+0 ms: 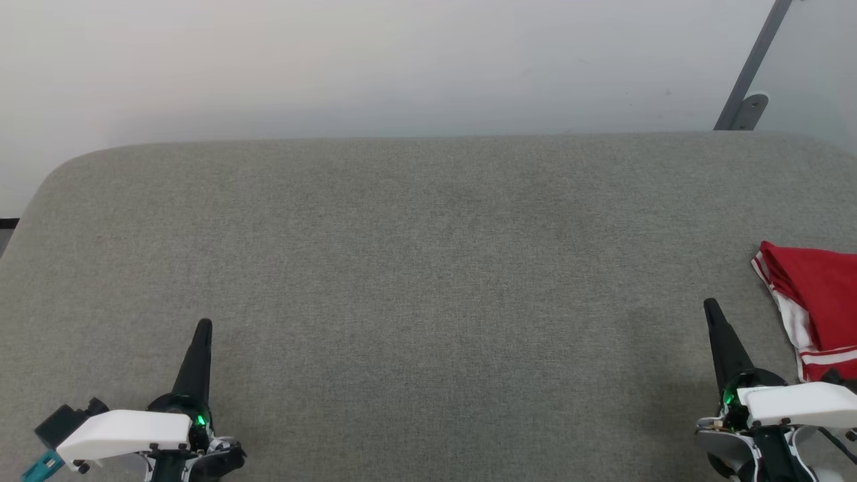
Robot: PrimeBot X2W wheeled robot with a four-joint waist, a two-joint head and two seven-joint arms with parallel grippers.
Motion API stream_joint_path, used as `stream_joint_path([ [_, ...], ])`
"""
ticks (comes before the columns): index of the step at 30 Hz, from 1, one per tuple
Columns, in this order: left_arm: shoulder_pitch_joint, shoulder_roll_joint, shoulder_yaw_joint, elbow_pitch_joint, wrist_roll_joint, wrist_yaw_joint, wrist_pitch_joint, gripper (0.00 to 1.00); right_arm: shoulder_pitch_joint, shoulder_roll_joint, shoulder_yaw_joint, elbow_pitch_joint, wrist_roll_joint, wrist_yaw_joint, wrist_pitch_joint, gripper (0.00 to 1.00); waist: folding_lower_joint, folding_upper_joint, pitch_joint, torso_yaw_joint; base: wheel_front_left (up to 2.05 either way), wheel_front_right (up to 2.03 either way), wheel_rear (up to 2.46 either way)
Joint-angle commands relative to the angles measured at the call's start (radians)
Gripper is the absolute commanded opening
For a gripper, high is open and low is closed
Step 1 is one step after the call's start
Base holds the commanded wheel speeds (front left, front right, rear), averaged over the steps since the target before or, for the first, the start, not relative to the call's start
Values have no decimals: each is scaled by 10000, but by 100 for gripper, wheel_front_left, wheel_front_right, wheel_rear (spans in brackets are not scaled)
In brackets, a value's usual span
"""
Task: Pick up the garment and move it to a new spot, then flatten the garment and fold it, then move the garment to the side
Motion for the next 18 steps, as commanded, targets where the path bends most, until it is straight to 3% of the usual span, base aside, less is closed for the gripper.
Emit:
stream_joint_path([
  [1,-224,-12,65,3,-159,17,69,0,-151,-24,10,31,240,1,74,0,0,-1,-11,-13,0,0,0],
  [18,-425,-197,194,193,-1171,20,416,0,-330,-17,40,275,1433,1,339,0,0,-1,-134,-164,0,0,0],
])
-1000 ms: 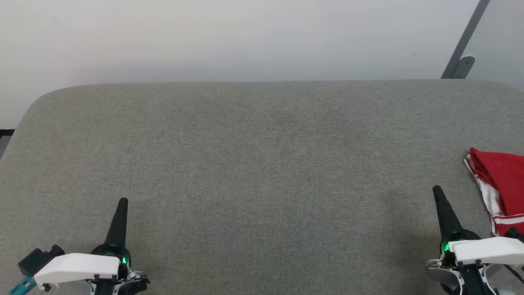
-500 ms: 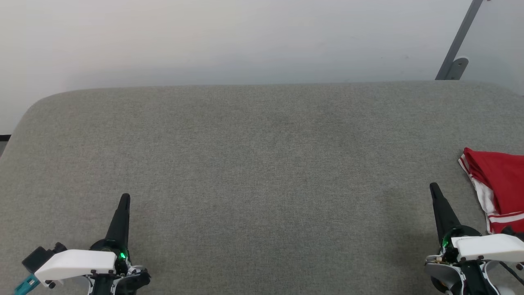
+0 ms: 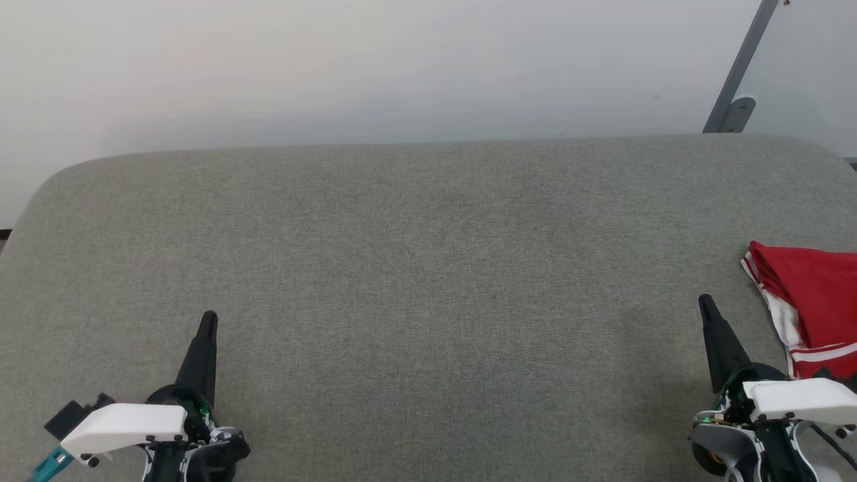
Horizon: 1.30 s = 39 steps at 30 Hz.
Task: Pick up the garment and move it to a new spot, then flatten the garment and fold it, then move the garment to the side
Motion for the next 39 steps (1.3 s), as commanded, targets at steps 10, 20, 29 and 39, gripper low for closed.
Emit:
stream_joint_path([
  [10,-272,-96,117,109,-620,22,222,0,-225,-10,23,145,737,0,185,0,0,-1,-70,-86,0,0,0],
  [20,-273,-117,143,106,-572,22,248,0,-202,2,7,143,692,0,193,0,0,-1,-74,-90,0,0,0],
  [29,-276,-137,166,106,-537,22,272,0,-203,12,-3,143,680,0,200,0,0,-1,-74,-90,0,0,0],
  [39,-279,-158,191,107,-513,22,285,0,-204,20,-12,143,668,0,211,0,0,-1,-74,-90,0,0,0],
])
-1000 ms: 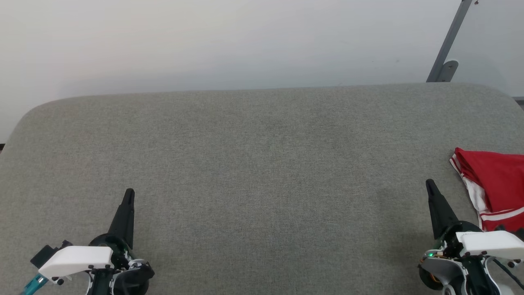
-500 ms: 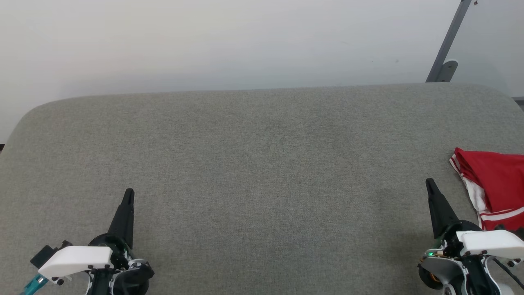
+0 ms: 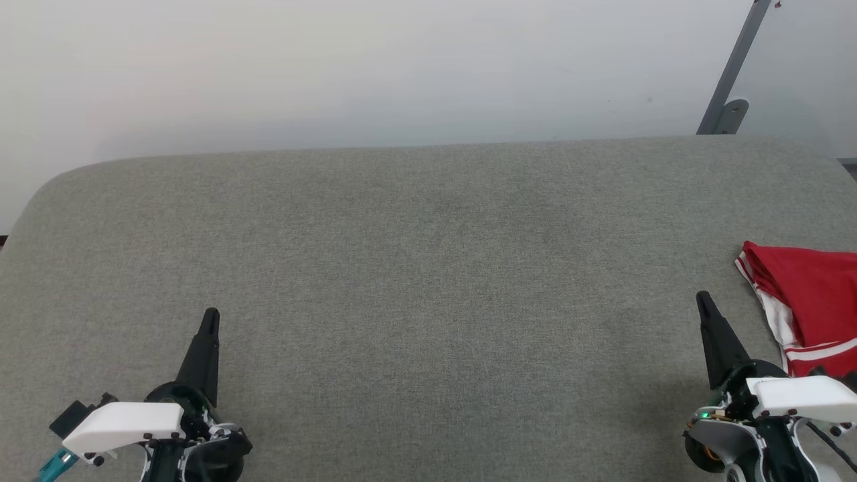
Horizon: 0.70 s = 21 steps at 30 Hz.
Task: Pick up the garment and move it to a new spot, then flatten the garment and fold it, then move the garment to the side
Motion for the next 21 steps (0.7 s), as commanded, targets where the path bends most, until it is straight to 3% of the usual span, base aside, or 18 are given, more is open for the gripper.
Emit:
stream_joint_path([
  [1,-151,-19,42,4,29,22,37,0,-87,15,-17,19,-12,0,42,0,-1,-1,0,0,0,0,0],
  [21,-155,-44,82,6,73,22,57,0,-86,28,-28,18,-32,0,60,0,-1,-1,0,0,0,0,0],
])
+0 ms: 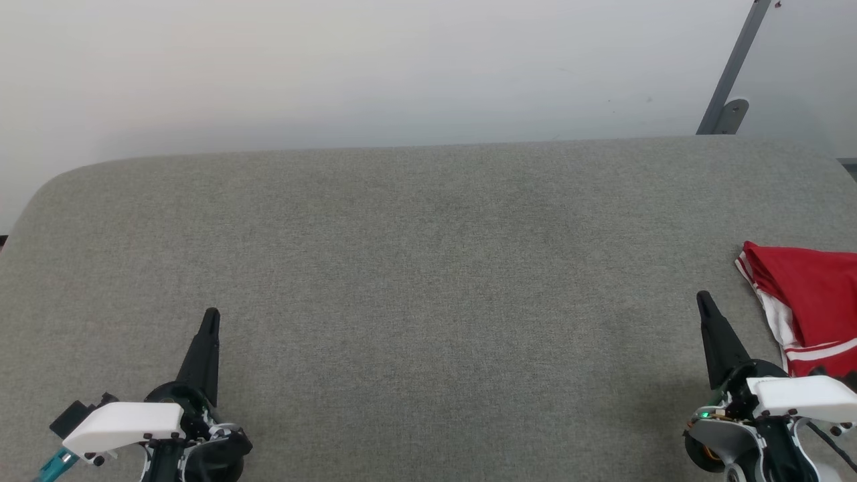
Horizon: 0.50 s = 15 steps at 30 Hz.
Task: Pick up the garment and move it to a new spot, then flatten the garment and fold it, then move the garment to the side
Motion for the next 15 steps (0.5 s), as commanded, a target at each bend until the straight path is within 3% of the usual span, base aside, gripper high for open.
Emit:
stream_joint_path([
  [1,-151,-16,44,4,57,22,13,0,-80,25,-15,17,-33,0,58,0,0,0,0,0,0,0,0],
  [15,-155,-34,72,6,73,22,46,0,-65,30,-23,17,-44,0,59,0,0,0,0,0,0,0,0],
])
